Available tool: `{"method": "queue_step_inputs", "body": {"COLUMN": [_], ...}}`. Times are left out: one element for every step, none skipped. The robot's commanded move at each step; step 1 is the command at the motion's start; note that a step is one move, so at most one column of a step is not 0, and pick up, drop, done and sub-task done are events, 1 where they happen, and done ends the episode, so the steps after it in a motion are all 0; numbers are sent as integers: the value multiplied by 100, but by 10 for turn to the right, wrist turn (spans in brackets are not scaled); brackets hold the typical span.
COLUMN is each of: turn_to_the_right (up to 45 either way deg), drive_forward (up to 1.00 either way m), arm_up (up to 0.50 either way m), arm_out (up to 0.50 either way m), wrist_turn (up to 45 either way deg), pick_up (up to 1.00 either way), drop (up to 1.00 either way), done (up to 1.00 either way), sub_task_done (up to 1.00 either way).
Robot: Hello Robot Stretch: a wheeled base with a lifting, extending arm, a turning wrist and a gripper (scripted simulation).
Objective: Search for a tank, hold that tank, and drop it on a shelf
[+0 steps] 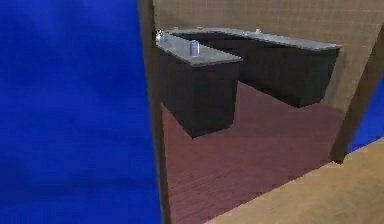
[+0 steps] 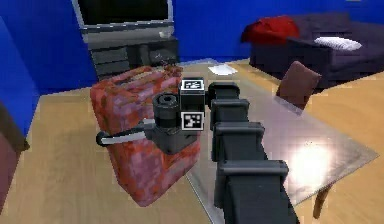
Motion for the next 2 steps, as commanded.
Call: {"method": "queue_step_inputs", "body": {"turn_to_the_right": [150, 0], "drive_forward": [0, 60], "arm_up": [0, 0], "arm_out": [0, 0], "wrist_turn": [0, 0], "pick_up": [0, 0], "drop": [0, 0], "done": [0, 0], "sub_task_done": [0, 0]}}
